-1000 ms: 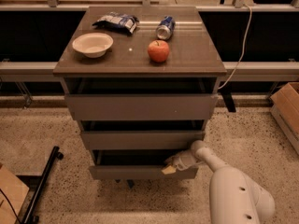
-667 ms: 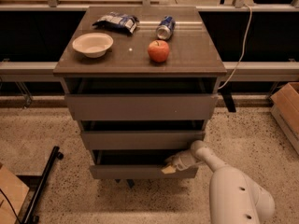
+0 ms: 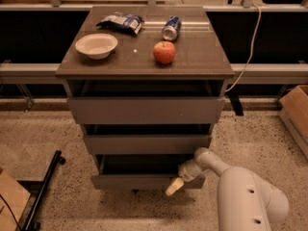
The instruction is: Open bottom drawer
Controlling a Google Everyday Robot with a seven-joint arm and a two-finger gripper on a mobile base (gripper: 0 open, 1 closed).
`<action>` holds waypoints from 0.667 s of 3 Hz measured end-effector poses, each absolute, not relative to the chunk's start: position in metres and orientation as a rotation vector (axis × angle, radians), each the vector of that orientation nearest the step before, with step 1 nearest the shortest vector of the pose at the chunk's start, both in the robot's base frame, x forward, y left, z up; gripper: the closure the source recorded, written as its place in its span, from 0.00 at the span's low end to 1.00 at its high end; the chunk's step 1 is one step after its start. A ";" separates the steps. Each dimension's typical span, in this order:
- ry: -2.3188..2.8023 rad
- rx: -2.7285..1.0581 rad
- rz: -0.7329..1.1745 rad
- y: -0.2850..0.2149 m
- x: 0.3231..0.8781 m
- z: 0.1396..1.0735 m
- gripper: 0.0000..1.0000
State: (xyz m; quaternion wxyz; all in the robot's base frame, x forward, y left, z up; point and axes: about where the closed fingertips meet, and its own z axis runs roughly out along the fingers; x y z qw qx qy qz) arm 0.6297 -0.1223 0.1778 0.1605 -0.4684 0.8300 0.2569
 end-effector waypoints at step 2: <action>2.547 -1.377 0.727 -0.140 0.580 0.181 0.00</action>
Offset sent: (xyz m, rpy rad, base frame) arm -0.0761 -0.0325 0.0164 -0.1798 0.2057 0.0020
